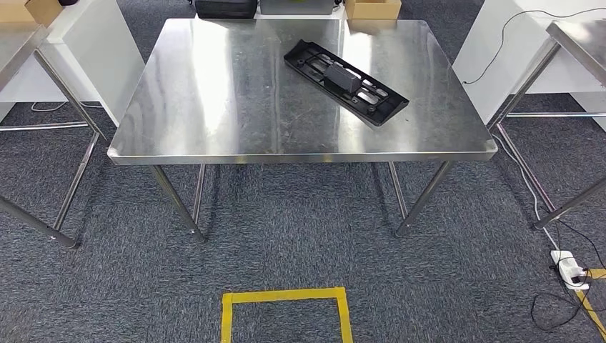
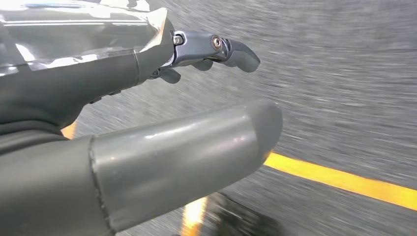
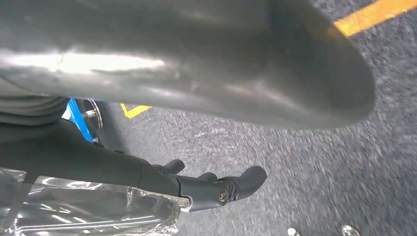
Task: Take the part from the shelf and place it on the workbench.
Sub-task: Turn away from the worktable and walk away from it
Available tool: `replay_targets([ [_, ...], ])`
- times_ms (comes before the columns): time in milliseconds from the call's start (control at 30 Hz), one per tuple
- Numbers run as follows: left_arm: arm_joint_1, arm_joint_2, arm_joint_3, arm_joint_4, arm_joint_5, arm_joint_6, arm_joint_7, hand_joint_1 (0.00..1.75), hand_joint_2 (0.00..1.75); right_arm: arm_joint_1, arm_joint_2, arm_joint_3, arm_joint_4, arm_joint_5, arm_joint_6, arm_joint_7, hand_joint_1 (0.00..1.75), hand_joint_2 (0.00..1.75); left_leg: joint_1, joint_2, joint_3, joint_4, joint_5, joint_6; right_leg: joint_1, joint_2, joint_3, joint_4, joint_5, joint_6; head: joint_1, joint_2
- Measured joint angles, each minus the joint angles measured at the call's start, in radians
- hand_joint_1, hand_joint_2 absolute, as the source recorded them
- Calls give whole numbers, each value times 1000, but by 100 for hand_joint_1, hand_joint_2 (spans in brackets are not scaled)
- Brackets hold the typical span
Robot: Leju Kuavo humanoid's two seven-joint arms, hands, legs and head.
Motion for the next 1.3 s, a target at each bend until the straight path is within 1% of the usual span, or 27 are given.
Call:
replay_targets([
  [67,5,-4,-21,6,-34,22,84,0,0,-7,2,0,5,12,13,-25,0,0,-4,1,-18,1,23,-6,6,0,121,-163,14,-8,-1,0],
  [100,8,-7,-30,9,-44,29,120,0,0,-10,3,1,8,21,18,-35,0,0,-5,1,-22,0,35,-11,10,1,163,-229,11,-16,-3,0],
  [133,10,-10,-38,11,-48,35,146,0,0,-14,5,1,11,30,22,-42,0,0,-5,2,-25,-2,47,-16,15,1,186,-270,5,-24,-4,0],
  [167,13,-13,-43,13,-49,40,163,0,0,-16,6,2,14,38,25,-48,0,0,-4,2,-26,-5,58,-22,18,1,189,-287,6,-31,-6,0],
  [233,18,-17,-50,18,-49,51,184,0,0,-17,9,6,19,48,29,-59,0,0,0,-1,-33,-3,59,-35,15,0,172,-287,25,-44,-7,0],
  [267,21,-20,-51,19,-46,59,193,0,0,-18,9,9,20,56,32,-65,0,0,2,-4,-41,14,30,-42,12,-2,162,-288,38,-53,-10,0],
  [367,29,-27,-50,22,-22,83,193,0,0,-25,10,29,23,93,35,-70,0,0,10,-10,-81,169,-129,-62,9,-7,118,-288,78,-65,-20,0],
  [400,30,-28,-49,22,-15,89,186,0,0,-28,10,36,23,105,36,-65,0,0,12,-10,-90,229,-158,-67,9,-7,102,-286,91,-64,-21,0],
  [433,31,-29,-48,22,-10,94,178,0,0,-32,9,43,23,113,37,-60,0,0,15,-10,-89,269,-161,-70,9,-8,86,-283,103,-62,-22,0],
  [467,31,-29,-46,22,-6,96,171,0,0,-37,9,48,23,118,39,-56,0,0,17,-10,-72,279,-141,-73,7,-9,69,-278,114,-57,-22,0],
  [533,31,-29,-44,22,-3,99,166,0,0,-44,8,57,23,122,40,-52,0,0,23,-11,15,196,-91,-76,4,-10,34,-262,132,-47,-24,0],
  [600,29,-31,-43,22,1,100,158,0,0,-49,8,63,23,125,41,-50,0,0,24,-15,114,60,-97,-73,4,-11,7,-245,144,-34,-26,0],
  [633,29,-32,-42,22,6,99,149,0,0,-51,7,66,23,128,41,-50,0,0,21,-17,139,16,-111,-68,5,-12,-1,-240,152,-27,-27,0],
  [667,29,-33,-39,22,14,98,132,0,0,-53,7,69,23,131,40,-50,0,0,17,-18,145,-4,-119,-61,5,-12,-7,-240,160,-20,-27,0],
  [733,30,-33,-29,22,34,90,85,0,0,-53,5,73,24,137,38,-50,0,0,15,-15,128,-9,-108,-38,2,-11,-17,-236,166,-9,-25,0],
  [767,30,-33,-22,21,42,82,59,0,0,-52,4,74,25,138,35,-50,0,0,15,-12,118,-10,-98,-25,0,-10,-28,-220,149,-8,-24,0],
  [833,29,-32,-11,21,53,63,16,0,0,-51,2,74,25,139,31,-51,0,0,15,-8,93,-12,-78,-7,-2,-5,-63,-129,69,-18,-17,0],
  [900,28,-31,1,21,65,47,-5,0,0,-50,0,74,25,143,28,-54,0,0,11,-6,67,-11,-58,-1,-2,-3,-91,2,-8,-24,-13,0],
  [933,27,-30,6,21,70,42,-8,0,0,-51,0,75,25,145,27,-58,0,0,9,-4,55,-10,-47,-1,-2,-2,-91,46,-20,-20,-12,0],
  [967,26,-30,12,21,73,39,-10,0,0,-52,-1,75,26,148,26,-62,0,0,6,-3,43,-9,-37,-1,-1,-2,-75,59,-13,-13,-12,0],
  [1000,26,-30,17,21,74,38,-10,0,0,-54,-1,75,26,150,26,-66,0,0,4,-2,31,-8,-27,-2,0,-1,-40,32,8,-6,-12,0],
  [1033,25,-30,21,21,75,38,-10,0,0,-57,-2,76,25,152,26,-69,0,0,3,-2,22,-6,-17,-3,1,-1,11,-30,29,-3,-11,0],
  [1067,25,-31,24,21,74,38,-10,0,0,-60,-3,76,25,154,26,-71,0,0,0,-2,13,-4,-9,-6,5,0,69,-112,38,-7,-11,0],
  [1133,23,-33,29,21,73,38,-10,0,0,-66,-6,77,25,155,26,-72,0,0,-1,0,1,-4,9,-15,12,1,154,-247,31,-19,-12,0],
  [1167,22,-34,31,21,73,38,-10,0,0,-68,-6,77,25,155,26,-73,0,0,0,1,-3,-4,17,-20,16,2,168,-278,22,-24,-11,0],
  [1233,22,-35,33,21,73,38,-10,0,0,-68,-6,78,25,155,26,-75,0,0,2,2,-8,-8,32,-30,19,2,162,-289,26,-28,-11,0],
  [1300,22,-34,33,21,71,40,-8,0,0,-69,-5,79,26,154,25,-79,0,0,4,-2,-15,3,16,-40,13,-1,151,-292,41,-42,-11,0],
])
